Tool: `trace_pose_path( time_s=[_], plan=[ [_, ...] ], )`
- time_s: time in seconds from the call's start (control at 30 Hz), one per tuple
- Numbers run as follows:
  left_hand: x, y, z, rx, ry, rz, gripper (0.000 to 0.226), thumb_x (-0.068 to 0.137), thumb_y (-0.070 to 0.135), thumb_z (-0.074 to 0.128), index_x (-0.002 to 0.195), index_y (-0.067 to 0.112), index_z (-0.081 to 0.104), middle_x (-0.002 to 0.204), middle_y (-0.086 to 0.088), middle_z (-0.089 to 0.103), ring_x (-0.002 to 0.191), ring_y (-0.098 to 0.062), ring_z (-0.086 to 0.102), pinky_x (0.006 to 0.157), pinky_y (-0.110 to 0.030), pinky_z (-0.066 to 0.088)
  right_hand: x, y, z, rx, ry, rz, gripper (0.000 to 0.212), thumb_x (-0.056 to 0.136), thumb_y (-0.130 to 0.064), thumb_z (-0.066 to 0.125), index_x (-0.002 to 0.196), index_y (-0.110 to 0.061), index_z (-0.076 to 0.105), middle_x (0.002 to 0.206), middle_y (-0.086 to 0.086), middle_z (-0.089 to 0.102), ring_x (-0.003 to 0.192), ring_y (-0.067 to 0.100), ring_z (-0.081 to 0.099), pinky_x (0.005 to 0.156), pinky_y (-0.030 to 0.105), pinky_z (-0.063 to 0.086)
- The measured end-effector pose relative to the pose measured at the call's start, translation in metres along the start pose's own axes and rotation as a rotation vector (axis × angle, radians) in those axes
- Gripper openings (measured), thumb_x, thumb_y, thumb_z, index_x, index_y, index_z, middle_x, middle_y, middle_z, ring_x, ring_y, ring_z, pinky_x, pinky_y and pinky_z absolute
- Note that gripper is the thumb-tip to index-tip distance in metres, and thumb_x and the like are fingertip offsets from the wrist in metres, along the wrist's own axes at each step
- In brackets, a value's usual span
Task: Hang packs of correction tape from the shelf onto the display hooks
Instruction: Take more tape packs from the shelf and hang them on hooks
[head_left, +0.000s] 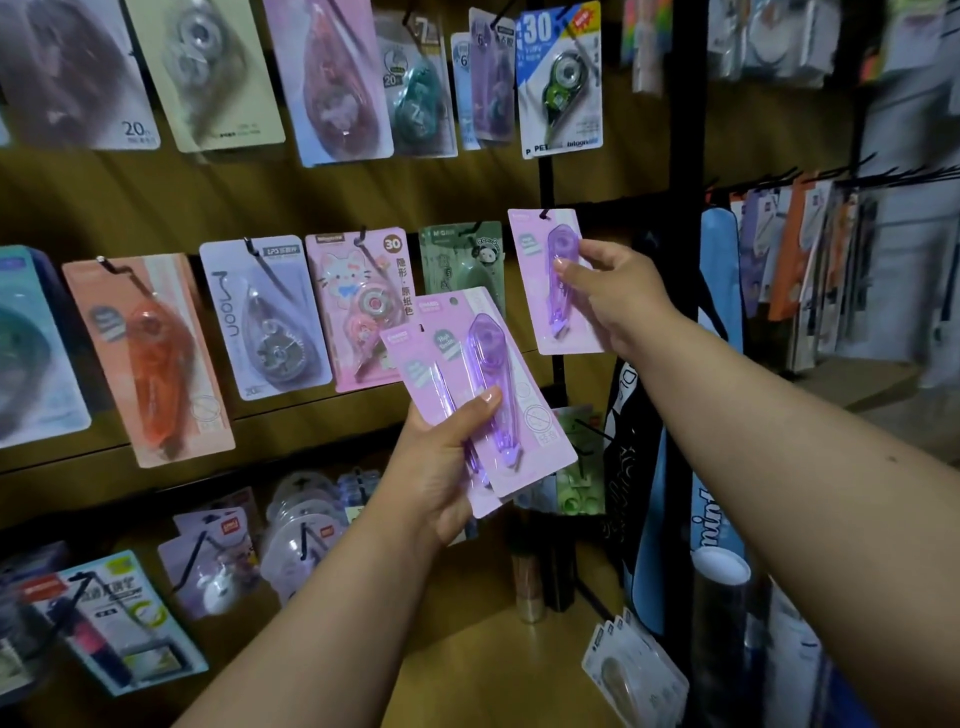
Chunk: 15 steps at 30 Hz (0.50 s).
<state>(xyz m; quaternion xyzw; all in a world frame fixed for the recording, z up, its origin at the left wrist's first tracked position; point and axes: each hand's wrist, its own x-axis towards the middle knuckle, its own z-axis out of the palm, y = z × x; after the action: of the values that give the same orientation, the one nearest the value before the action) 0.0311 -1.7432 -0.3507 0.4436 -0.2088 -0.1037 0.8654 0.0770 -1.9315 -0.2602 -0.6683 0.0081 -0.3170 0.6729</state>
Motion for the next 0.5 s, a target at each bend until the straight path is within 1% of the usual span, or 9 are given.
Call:
trace_pose_path(
  time_s=[0.07,0.1,0.17,0.23,0.37,0.43,0.5],
  plan=[
    [0.001,0.000,-0.001,0.007,0.005,-0.007,0.045,0.079,0.002,0.065,0.123,0.014,0.059,0.114,-0.019,0.070,0.099,-0.038,0.068,0.086,-0.063,0.052,0.002,0.002,0.004,-0.075,0.003,-0.007,0.052,0.085,-0.027,0.070,0.132,-0.018,0.052,0.121,0.002,0.065,0.095,0.018,0.069,0.073,0.036,0.061],
    [0.001,0.000,-0.001,0.006,0.005,-0.010,0.048,0.077,0.003,0.066,0.124,0.014,0.059,0.114,-0.020,0.070,0.100,-0.038,0.068,0.086,-0.063,0.052,0.003,0.003,0.005,-0.120,0.006,-0.019,0.053,0.085,-0.027,0.070,0.134,-0.018,0.051,0.124,0.001,0.063,0.099,0.019,0.067,0.074,0.034,0.060],
    [0.003,0.000,-0.002,0.002,0.002,-0.012,0.053,0.073,0.005,0.068,0.125,0.014,0.058,0.114,-0.019,0.070,0.100,-0.038,0.068,0.086,-0.063,0.052,0.007,0.005,0.008,-0.201,0.002,-0.049,0.057,0.085,-0.026,0.070,0.137,-0.018,0.048,0.132,0.001,0.058,0.109,0.021,0.062,0.084,0.035,0.057],
    [0.005,0.001,-0.002,-0.004,0.007,-0.011,0.054,0.072,0.006,0.069,0.125,0.013,0.059,0.113,-0.019,0.071,0.098,-0.037,0.069,0.083,-0.061,0.053,0.011,0.006,0.010,-0.239,-0.031,-0.053,0.060,0.086,-0.025,0.069,0.140,-0.018,0.045,0.137,0.002,0.054,0.118,0.024,0.057,0.095,0.038,0.052],
    [0.007,0.000,-0.003,-0.015,0.016,-0.017,0.051,0.074,0.005,0.067,0.124,0.014,0.059,0.114,-0.019,0.070,0.096,-0.036,0.069,0.081,-0.060,0.055,0.017,0.008,0.015,-0.320,-0.110,-0.024,0.067,0.089,-0.032,0.065,0.147,-0.021,0.034,0.148,0.004,0.042,0.131,0.027,0.046,0.107,0.039,0.041],
    [0.008,-0.001,-0.003,-0.013,0.017,-0.022,0.050,0.075,0.005,0.067,0.124,0.014,0.060,0.113,-0.018,0.071,0.094,-0.035,0.070,0.081,-0.059,0.055,0.020,0.010,0.014,-0.363,-0.124,0.007,0.072,0.087,-0.039,0.064,0.149,-0.028,0.029,0.152,0.003,0.034,0.133,0.030,0.043,0.110,0.042,0.038],
    [0.009,-0.002,-0.004,-0.008,0.014,-0.027,0.052,0.074,0.006,0.068,0.125,0.013,0.059,0.113,-0.019,0.071,0.095,-0.035,0.070,0.082,-0.059,0.055,0.023,0.012,0.013,-0.420,-0.127,0.037,0.074,0.088,-0.043,0.062,0.150,-0.033,0.023,0.154,0.003,0.026,0.133,0.032,0.041,0.108,0.040,0.038]
  ],
)
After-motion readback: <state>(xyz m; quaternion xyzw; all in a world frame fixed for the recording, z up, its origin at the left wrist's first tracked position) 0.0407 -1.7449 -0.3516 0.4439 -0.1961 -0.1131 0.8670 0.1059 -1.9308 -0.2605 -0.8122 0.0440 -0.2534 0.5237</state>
